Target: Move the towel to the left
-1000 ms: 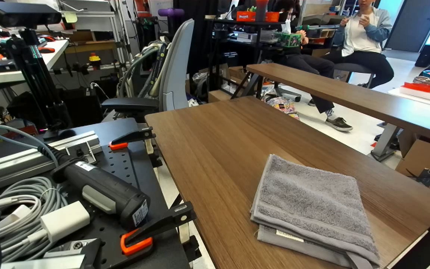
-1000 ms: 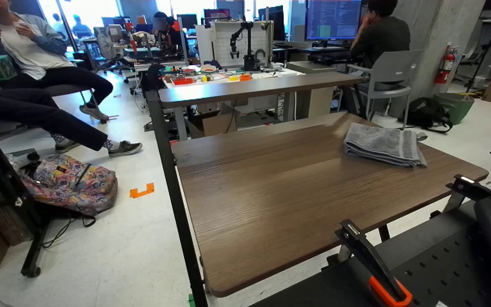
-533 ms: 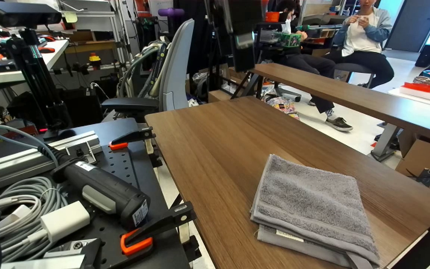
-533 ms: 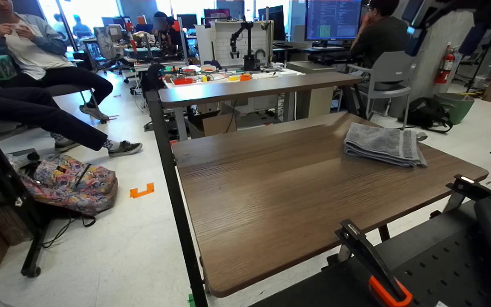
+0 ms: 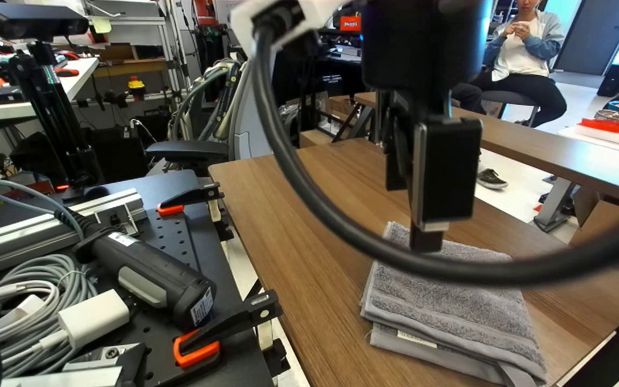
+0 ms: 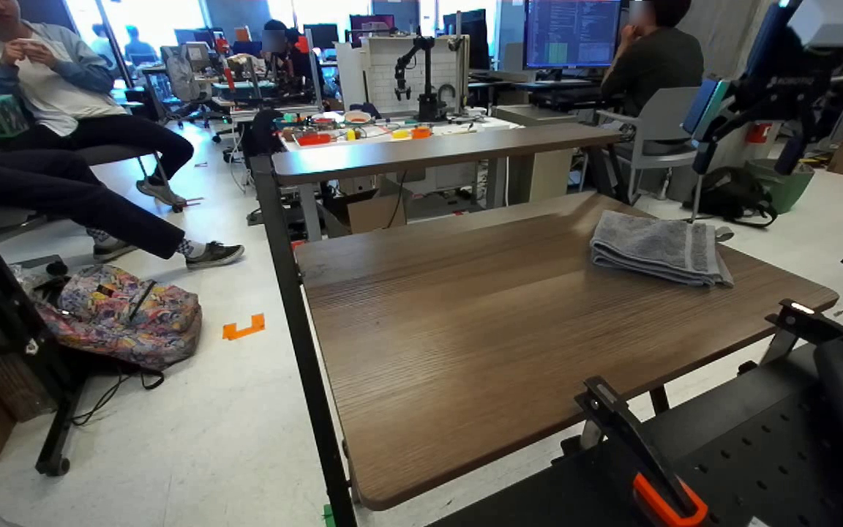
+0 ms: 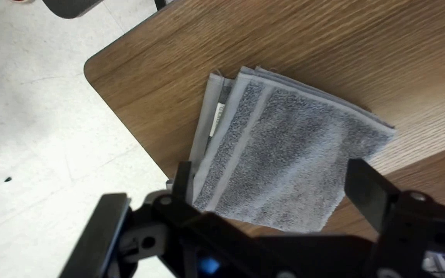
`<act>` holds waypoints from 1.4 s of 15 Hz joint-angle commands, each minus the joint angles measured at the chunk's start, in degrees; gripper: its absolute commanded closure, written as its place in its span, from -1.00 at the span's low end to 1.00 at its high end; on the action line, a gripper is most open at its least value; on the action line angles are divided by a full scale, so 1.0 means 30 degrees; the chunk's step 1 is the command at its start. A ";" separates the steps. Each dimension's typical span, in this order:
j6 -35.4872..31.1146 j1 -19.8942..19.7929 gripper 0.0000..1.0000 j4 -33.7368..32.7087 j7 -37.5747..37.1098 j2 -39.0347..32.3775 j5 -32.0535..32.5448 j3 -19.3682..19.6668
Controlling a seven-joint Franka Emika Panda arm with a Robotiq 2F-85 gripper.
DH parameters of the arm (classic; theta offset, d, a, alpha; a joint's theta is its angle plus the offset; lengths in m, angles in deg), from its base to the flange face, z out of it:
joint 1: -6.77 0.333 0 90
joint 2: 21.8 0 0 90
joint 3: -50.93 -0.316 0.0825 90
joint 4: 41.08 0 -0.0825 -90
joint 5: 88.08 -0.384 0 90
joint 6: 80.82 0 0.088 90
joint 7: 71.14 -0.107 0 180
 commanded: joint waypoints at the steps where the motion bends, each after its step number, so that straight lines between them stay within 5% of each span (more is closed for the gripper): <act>1: -0.0879 0.0915 -1.00 -0.2398 -0.1030 -0.3396 0.0216 0.1224; 14: -0.0675 0.2131 -1.00 -0.7763 -0.0466 -0.9938 -0.1914 0.1171; 21: -0.0673 0.2639 -1.00 -0.7746 0.0416 -0.9979 -0.3198 -0.0882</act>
